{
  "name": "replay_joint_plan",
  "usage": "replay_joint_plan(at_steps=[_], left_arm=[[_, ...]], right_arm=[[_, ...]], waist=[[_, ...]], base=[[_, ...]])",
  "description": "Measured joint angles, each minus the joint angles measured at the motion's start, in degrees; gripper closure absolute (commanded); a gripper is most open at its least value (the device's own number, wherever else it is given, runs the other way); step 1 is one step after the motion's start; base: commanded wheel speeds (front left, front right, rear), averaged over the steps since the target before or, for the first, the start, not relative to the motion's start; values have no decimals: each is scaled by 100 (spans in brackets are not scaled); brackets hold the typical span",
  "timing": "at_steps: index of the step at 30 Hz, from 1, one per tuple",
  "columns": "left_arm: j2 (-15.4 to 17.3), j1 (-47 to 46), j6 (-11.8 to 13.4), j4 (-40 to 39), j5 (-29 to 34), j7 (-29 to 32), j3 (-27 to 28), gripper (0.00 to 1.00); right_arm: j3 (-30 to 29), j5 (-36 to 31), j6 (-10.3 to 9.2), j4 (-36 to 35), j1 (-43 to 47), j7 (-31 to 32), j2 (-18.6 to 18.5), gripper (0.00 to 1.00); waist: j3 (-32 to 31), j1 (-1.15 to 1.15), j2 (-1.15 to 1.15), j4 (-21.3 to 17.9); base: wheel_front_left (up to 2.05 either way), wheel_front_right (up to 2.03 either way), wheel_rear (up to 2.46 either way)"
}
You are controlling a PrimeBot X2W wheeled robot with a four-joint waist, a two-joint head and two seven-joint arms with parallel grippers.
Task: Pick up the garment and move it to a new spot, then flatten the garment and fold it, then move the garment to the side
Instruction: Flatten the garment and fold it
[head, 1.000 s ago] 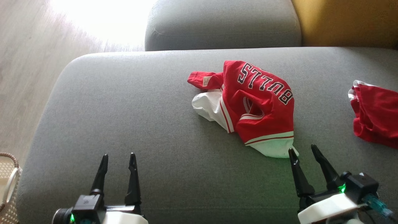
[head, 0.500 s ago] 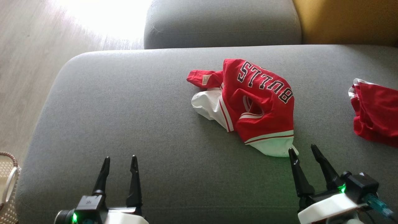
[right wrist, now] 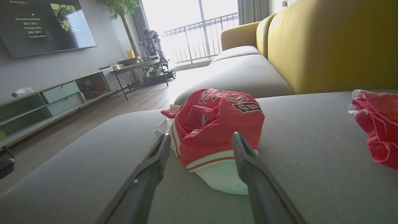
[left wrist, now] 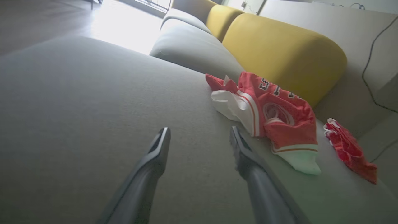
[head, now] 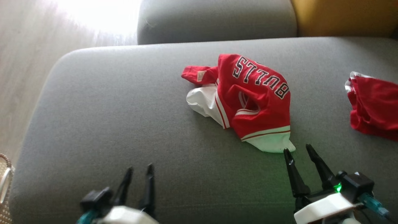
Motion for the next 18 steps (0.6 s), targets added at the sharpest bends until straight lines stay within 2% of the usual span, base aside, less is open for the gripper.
replay_joint_plan(at_steps=[5,13,18], left_arm=[[-10,-1218,-332,818,-498,0,-624,0],[-43,-2953,-485,2113,-1137,0,-1496,0],[-51,-3701,-537,2976,-1911,135,-1937,0]], right_arm=[[30,-116,0,-45,-68,0,0,0],[-34,-207,0,-246,-643,0,-1,0],[-13,-200,0,-289,-818,0,0,0]], waist=[[263,0,0,-188],[964,1,0,-599],[1380,1,0,-890]], base=[[0,0,0],[0,0,0],[0,0,0]])
